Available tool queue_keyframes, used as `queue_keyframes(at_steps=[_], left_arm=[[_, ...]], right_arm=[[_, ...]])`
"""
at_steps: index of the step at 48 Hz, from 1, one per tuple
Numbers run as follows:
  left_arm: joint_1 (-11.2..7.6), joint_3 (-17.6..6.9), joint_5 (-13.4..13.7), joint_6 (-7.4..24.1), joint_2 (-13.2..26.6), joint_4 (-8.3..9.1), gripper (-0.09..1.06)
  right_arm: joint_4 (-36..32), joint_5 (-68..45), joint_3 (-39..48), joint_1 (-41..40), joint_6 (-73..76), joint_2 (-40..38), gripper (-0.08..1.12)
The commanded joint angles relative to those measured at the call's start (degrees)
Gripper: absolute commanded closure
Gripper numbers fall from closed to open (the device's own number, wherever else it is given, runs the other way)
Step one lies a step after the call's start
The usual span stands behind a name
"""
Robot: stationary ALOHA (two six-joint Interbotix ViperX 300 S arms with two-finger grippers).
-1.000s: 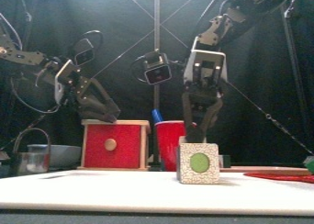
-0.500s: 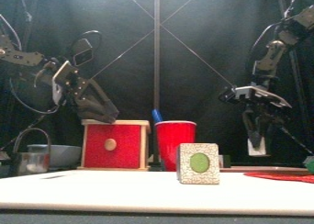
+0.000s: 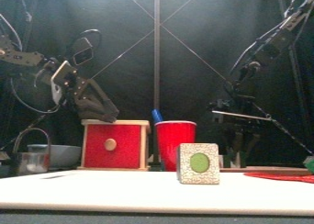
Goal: Place sushi on board then cut the sushi with the knife then place the pieces on the plate
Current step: Place the 4 sushi pieces on the plate
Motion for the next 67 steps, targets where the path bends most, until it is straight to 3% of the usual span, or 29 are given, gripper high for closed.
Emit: queue_keyframes(at_steps=[1, 14, 23, 29, 38, 45, 51, 60, 67], left_arm=[[-0.09, -0.62, -0.18, 0.00, -0.62, 0.18, 0.11], [-0.09, -0.62, -0.18, 0.00, -0.62, 0.18, 0.11], [-0.18, -0.70, -0.18, 0.00, -0.53, 0.18, 0.11], [-0.26, -0.44, -0.18, -0.09, -0.53, 0.09, 0.11], [-0.09, -0.53, -0.18, 0.00, -0.53, 0.18, 0.11], [-0.18, -0.26, -0.18, -0.09, -0.53, 0.09, 0.11], [-0.26, -0.35, -0.18, 0.00, -0.53, 0.00, 0.11], [0.00, -0.97, -0.18, 0.00, -0.53, 0.18, 0.11], [0.18, -1.67, -0.18, -0.09, -0.62, 0.09, 0.11]], right_arm=[[2.37, 0.79, -0.09, 0.79, 0.26, -2.02, 0.27], [5.10, 5.27, -0.26, 4.39, 0.70, -7.56, 0.27], [2.64, 5.19, 0.00, 3.96, 0.70, -7.56, 0.27], [-1.58, 4.04, 0.00, 3.78, 0.70, -6.68, 0.24], [-1.93, 3.08, 0.09, 3.60, 0.70, -5.45, 0.12], [-1.67, 3.78, -0.18, 4.04, 0.26, -6.33, 0.11], [-1.32, 2.55, -1.41, 13.10, -3.08, -9.05, 0.11], [8.00, 2.55, -10.81, 28.21, -21.36, -4.13, 0.11], [16.70, 4.39, -20.30, 30.23, -36.30, 5.27, 0.11]])
